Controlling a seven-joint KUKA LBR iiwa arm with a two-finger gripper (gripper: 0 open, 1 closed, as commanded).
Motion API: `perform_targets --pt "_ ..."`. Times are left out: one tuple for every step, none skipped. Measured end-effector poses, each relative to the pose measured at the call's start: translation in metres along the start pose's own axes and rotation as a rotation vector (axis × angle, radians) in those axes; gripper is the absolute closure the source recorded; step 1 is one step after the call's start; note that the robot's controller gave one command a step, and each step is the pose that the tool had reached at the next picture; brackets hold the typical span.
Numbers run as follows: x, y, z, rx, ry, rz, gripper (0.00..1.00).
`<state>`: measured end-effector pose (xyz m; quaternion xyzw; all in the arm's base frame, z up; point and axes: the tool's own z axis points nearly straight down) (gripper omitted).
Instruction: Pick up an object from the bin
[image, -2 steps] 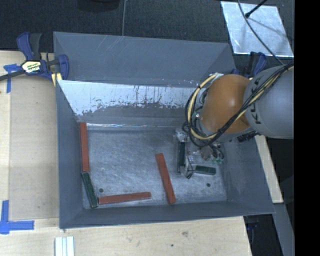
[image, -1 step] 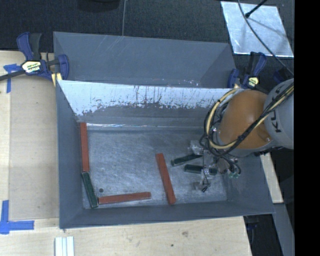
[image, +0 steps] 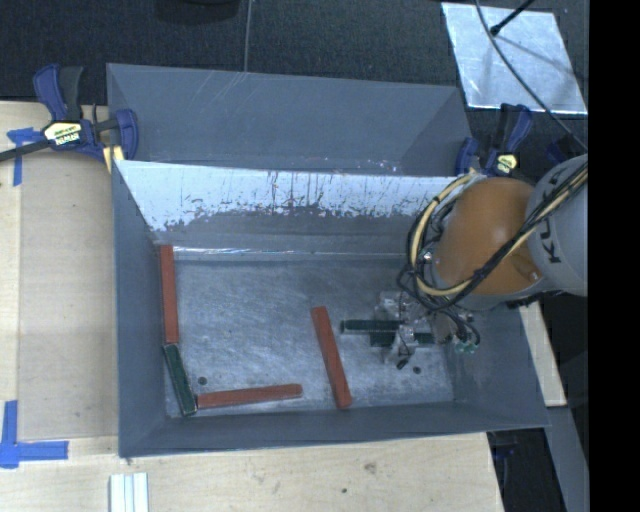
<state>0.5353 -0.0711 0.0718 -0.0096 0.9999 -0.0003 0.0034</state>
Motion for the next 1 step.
perform_targets --pt "-0.0003 0.0024 -0.1606 0.002 -0.005 0.011 1.0"
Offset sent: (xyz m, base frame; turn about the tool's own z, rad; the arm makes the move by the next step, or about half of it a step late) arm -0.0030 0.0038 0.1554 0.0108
